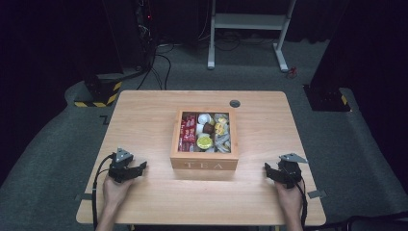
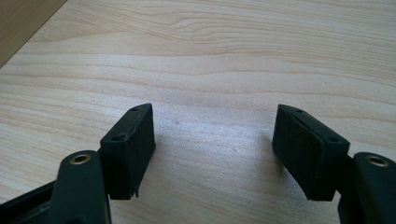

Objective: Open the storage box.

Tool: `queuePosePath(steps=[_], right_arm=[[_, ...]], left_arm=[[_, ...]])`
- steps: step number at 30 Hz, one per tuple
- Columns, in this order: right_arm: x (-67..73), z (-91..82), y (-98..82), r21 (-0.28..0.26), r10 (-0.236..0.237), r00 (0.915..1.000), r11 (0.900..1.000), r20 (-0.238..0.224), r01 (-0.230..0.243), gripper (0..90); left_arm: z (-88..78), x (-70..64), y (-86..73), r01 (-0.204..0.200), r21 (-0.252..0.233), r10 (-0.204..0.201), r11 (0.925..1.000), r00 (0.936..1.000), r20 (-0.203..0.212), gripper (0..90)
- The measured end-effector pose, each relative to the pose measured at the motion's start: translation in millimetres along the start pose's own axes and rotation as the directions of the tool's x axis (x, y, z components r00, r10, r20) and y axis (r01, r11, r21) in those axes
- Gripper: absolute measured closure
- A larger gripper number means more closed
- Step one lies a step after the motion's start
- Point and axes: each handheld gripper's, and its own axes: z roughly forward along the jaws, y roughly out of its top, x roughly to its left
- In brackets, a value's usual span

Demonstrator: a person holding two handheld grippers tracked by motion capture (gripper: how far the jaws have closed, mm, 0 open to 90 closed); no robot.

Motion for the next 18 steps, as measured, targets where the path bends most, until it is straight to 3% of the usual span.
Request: queuePosePath(steps=[9,18], right_arm=[[0.1,0.0,0.0,0.000,0.000,1.0000,1.000,0.001,0.000,29.8],[0.1,0.0,0.0,0.000,0.001,1.0000,1.000,0.001,-0.001,29.8]], left_arm=[[-4.9,-3.2,0.3,-0.010,-0.025,0.012,0.9996,0.9977,0.067,37.6],[-7.4,-12.7,1.9,-0.043,-0.038,0.046,0.9984,0.9933,0.106,38.3]])
